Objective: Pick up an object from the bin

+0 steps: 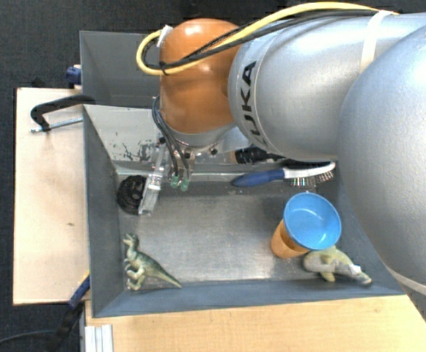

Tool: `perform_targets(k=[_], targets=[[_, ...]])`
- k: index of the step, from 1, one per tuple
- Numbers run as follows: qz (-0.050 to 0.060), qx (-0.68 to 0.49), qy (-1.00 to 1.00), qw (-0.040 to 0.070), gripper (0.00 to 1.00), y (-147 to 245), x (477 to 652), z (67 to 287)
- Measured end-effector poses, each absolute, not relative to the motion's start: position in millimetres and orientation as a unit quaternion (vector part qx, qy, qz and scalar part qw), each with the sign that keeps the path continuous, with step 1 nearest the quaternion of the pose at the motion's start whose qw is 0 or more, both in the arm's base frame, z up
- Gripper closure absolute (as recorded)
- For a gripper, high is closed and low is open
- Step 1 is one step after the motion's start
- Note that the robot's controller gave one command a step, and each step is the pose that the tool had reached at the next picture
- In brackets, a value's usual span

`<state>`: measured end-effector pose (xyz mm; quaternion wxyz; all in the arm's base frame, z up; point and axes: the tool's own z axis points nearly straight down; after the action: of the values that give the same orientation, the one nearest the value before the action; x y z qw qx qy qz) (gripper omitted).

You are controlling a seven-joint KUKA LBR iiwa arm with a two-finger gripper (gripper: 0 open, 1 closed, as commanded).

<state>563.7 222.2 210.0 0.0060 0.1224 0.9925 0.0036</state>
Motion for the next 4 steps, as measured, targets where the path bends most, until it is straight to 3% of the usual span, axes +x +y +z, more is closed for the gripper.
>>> perform_targets(k=[1,2,3,4], targets=[[0.0,0.166,0.986,-0.001,0.0,225,590.3,137],[-0.001,0.263,0.965,-0.002,0.0,229,598.7,69],[0.0,0.262,0.965,0.0,1.0,230,600.4,72],[0.001,0.317,0.948,-0.001,1.0,230,601.1,71]])
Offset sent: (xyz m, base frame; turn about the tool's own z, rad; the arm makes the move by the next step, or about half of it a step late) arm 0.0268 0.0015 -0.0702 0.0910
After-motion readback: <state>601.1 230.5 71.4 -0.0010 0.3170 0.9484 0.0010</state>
